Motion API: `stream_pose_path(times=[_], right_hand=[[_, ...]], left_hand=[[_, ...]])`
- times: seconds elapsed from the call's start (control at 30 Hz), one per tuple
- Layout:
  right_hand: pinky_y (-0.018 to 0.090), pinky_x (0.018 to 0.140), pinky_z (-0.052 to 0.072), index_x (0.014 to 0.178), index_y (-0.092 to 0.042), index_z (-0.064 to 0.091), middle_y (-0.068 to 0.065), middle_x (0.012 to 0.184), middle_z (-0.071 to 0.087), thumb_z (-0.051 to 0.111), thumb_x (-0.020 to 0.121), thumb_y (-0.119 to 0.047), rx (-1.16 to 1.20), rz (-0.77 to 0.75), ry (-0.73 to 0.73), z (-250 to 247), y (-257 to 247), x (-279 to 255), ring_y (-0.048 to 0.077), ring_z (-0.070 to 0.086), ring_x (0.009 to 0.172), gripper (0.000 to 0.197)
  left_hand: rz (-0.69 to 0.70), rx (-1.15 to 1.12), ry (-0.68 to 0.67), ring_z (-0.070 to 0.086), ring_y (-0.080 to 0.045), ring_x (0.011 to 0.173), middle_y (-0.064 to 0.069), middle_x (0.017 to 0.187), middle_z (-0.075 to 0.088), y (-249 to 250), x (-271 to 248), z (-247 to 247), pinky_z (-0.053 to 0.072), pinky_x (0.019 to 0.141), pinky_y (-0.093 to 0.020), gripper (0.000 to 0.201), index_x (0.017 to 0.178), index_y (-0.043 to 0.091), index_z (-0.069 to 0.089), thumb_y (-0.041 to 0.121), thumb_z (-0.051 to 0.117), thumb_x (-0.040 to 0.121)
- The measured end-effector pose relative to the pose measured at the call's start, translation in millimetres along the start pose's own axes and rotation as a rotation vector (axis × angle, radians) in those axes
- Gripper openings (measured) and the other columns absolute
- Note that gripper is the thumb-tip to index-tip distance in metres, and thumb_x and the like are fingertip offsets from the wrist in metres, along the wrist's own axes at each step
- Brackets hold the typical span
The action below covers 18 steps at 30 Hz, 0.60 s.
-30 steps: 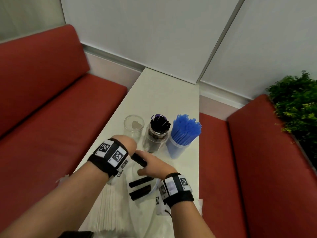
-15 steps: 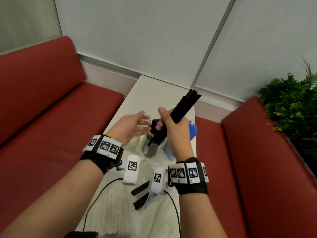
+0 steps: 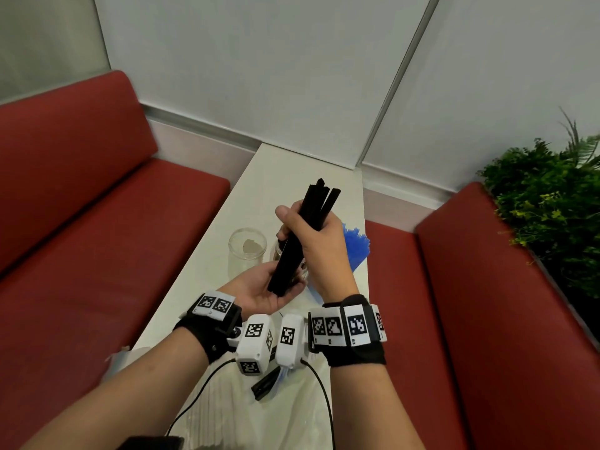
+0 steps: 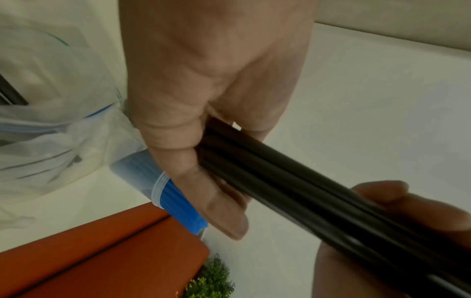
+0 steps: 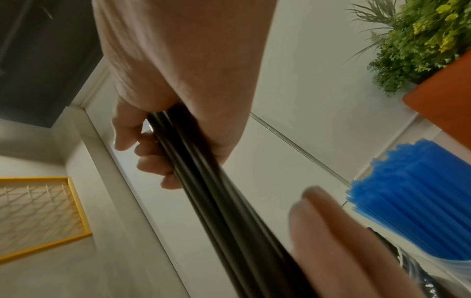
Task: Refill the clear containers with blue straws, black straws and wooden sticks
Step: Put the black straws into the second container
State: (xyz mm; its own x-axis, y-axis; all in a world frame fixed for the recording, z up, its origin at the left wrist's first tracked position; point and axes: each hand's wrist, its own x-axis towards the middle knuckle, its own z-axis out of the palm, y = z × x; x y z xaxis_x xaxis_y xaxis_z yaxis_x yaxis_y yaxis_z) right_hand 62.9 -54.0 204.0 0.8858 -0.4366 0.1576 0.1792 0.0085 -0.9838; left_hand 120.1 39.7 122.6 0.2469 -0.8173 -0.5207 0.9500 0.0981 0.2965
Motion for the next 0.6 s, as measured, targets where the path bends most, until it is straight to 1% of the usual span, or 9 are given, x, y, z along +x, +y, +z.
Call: stream_pose_path(times=[0.07, 0.1, 0.23, 0.33, 0.4, 0.47, 0.5, 0.57, 0.6], right_hand=[[0.043, 0.075, 0.052, 0.08, -0.024, 0.065, 0.007, 0.069, 0.06, 0.082, 0.082, -0.033, -0.009, -0.01, -0.015, -1.1, 1.3, -0.3, 0.024, 0.059, 0.07, 0.02], [0.043, 0.075, 0.051, 0.081, -0.023, 0.065, 0.007, 0.07, 0.06, 0.082, 0.083, -0.032, -0.004, -0.012, -0.02, -1.9, 2.4, -0.2, 0.024, 0.059, 0.07, 0.019], [0.039, 0.073, 0.051, 0.083, -0.017, 0.062, 0.006, 0.071, 0.058, 0.082, 0.082, -0.026, 0.014, -0.004, -0.045, -4.9, 7.8, 0.8, 0.023, 0.056, 0.068, 0.022], [0.041, 0.07, 0.047, 0.079, -0.016, 0.059, 0.006, 0.064, 0.052, 0.08, 0.085, -0.028, 0.03, 0.026, -0.054, -6.2, 16.4, 0.3, 0.022, 0.051, 0.063, 0.025], [0.043, 0.07, 0.045, 0.078, -0.013, 0.057, 0.005, 0.06, 0.048, 0.078, 0.087, -0.029, 0.04, 0.044, -0.03, -6.3, 24.0, -0.7, 0.023, 0.047, 0.06, 0.028], [0.044, 0.071, 0.046, 0.079, -0.01, 0.057, 0.004, 0.058, 0.047, 0.077, 0.089, -0.029, 0.031, 0.061, -0.023, -7.8, 32.6, -1.6, 0.023, 0.047, 0.059, 0.029], [0.043, 0.071, 0.047, 0.079, -0.011, 0.058, 0.005, 0.058, 0.048, 0.078, 0.089, -0.03, 0.021, 0.081, -0.031, -10.0, 37.2, -1.8, 0.023, 0.048, 0.06, 0.029], [0.042, 0.072, 0.051, 0.075, -0.013, 0.057, 0.006, 0.062, 0.055, 0.078, 0.088, -0.032, -0.027, 0.137, -0.074, -18.2, 45.7, -0.1, 0.022, 0.055, 0.063, 0.031], [0.044, 0.076, 0.054, 0.074, -0.014, 0.058, 0.008, 0.065, 0.059, 0.077, 0.089, -0.033, -0.054, 0.17, -0.112, -23.5, 49.8, 1.4, 0.024, 0.06, 0.067, 0.031]], left_hand=[[-0.058, 0.046, 0.019, 0.069, -0.02, 0.063, -0.009, 0.074, 0.065, -1.3, 2.6, -4.8, 0.059, 0.05, -0.028, 0.023, 0.072, -0.001, 0.069, 0.017, 0.065, 0.085], [-0.079, 0.075, 0.033, 0.068, -0.019, 0.06, -0.008, 0.072, 0.064, -1.7, 4.4, -8.1, 0.058, 0.048, -0.027, 0.024, 0.07, 0.0, 0.069, 0.018, 0.066, 0.084], [-0.186, 0.15, 0.072, 0.063, -0.015, 0.051, -0.006, 0.066, 0.062, -3.5, 13.3, -21.4, 0.054, 0.04, -0.023, 0.035, 0.069, 0.004, 0.068, 0.027, 0.059, 0.094], [-0.239, 0.184, 0.079, 0.06, -0.014, 0.049, -0.004, 0.065, 0.06, -5.0, 19.8, -28.0, 0.05, 0.036, -0.022, 0.031, 0.069, 0.007, 0.068, 0.024, 0.059, 0.092], [-0.258, 0.196, 0.084, 0.056, -0.012, 0.044, -0.002, 0.062, 0.057, -6.2, 23.2, -31.2, 0.041, 0.031, -0.017, 0.025, 0.066, 0.009, 0.065, 0.022, 0.063, 0.087], [-0.259, 0.187, 0.096, 0.052, -0.011, 0.04, -0.001, 0.058, 0.052, -9.0, 25.3, -35.6, 0.03, 0.026, -0.013, 0.021, 0.064, 0.01, 0.063, 0.02, 0.067, 0.082], [-0.242, 0.174, 0.11, 0.051, -0.011, 0.039, -0.002, 0.058, 0.051, -10.7, 26.4, -38.5, 0.025, 0.026, -0.012, 0.019, 0.067, 0.01, 0.062, 0.019, 0.067, 0.082], [-0.173, 0.156, 0.156, 0.049, -0.011, 0.04, -0.003, 0.06, 0.049, -13.1, 30.0, -45.2, 0.021, 0.027, -0.012, 0.015, 0.079, 0.009, 0.062, 0.018, 0.061, 0.091], [-0.131, 0.152, 0.183, 0.047, -0.011, 0.041, -0.004, 0.06, 0.049, -14.1, 32.3, -48.3, 0.021, 0.027, -0.013, 0.016, 0.084, 0.009, 0.06, 0.02, 0.056, 0.095]])
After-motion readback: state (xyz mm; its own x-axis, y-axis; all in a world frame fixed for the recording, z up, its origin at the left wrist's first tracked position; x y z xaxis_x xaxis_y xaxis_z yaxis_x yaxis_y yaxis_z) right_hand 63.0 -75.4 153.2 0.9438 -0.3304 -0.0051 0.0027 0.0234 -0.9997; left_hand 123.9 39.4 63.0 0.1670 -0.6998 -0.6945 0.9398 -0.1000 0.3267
